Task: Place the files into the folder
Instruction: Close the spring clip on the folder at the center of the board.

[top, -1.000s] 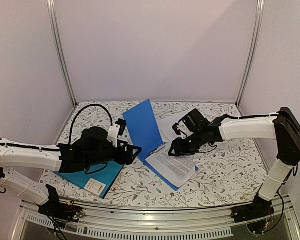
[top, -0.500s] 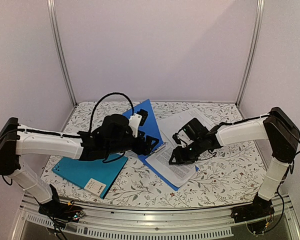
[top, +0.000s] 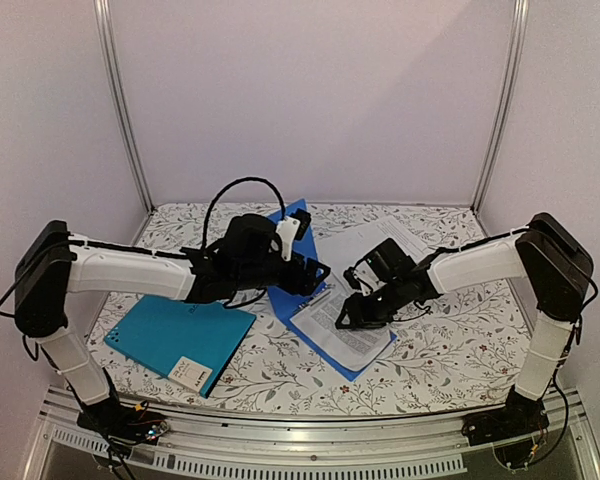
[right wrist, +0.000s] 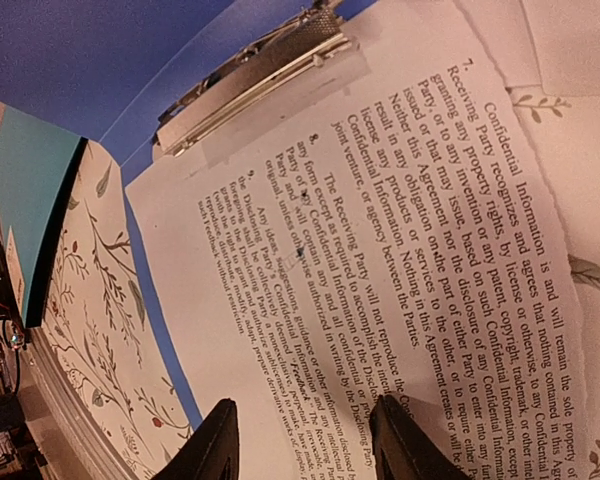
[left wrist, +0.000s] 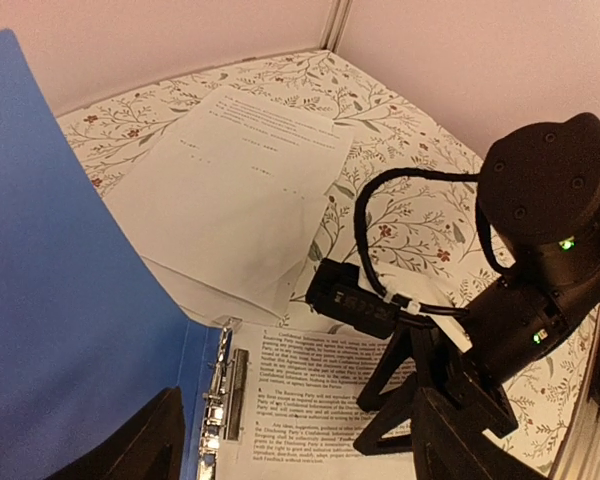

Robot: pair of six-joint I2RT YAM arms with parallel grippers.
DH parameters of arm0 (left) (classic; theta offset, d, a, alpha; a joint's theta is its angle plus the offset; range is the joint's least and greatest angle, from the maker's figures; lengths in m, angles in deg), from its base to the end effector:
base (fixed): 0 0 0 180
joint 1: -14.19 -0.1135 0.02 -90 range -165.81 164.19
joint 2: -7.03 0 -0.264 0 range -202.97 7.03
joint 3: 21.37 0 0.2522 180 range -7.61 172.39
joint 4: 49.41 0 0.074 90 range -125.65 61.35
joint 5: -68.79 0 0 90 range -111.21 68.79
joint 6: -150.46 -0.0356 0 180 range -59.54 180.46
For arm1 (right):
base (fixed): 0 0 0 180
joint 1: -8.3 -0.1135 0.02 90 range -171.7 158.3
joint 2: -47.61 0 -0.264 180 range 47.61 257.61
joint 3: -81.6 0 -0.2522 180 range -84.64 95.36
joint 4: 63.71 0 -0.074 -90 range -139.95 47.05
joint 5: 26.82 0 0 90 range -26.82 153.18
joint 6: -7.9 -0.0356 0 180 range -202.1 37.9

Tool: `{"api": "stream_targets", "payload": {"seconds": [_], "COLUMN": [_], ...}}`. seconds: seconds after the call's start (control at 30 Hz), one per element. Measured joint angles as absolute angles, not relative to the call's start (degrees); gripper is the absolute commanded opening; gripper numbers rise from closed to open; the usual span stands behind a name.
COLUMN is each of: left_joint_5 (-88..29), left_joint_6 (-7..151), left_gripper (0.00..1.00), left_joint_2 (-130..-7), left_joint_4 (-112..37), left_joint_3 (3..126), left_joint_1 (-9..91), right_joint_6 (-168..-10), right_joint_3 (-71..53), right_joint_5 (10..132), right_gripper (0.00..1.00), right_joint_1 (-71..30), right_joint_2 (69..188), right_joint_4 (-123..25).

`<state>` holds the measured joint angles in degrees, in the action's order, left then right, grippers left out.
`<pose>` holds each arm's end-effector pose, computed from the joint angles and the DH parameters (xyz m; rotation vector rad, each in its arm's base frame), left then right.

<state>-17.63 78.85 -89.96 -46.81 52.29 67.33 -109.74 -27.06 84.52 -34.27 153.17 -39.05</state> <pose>0.2311 -0.3045 0.2278 0.5877 2.0156 -0.7144 0.2525 0.2495 0.1343 -0.5053 2.7349 0.8728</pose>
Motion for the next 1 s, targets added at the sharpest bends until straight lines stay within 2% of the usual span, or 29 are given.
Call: {"api": "stream_targets", "payload": {"seconds": [0.5, 1.0], "left_joint_5": [-27.56, -35.82], "left_joint_6": [79.42, 72.36], "left_gripper": [0.55, 0.42], "left_joint_2": [-104.36, -117.35], "left_joint_4": [-44.45, -24.87], "left_joint_3": [64.18, 82.08], "left_joint_1": [60.58, 58.81], "right_joint_6": [-110.02, -110.72], "right_joint_3": [-28.28, -28.79], "right_joint_5": [85.00, 85.09], "right_gripper": [0.46, 0.46], "right_joint_1": [-34.13, -34.00], "right_joint_2": [153.46, 153.50], "right_joint_4": [-42.57, -43.95]}}
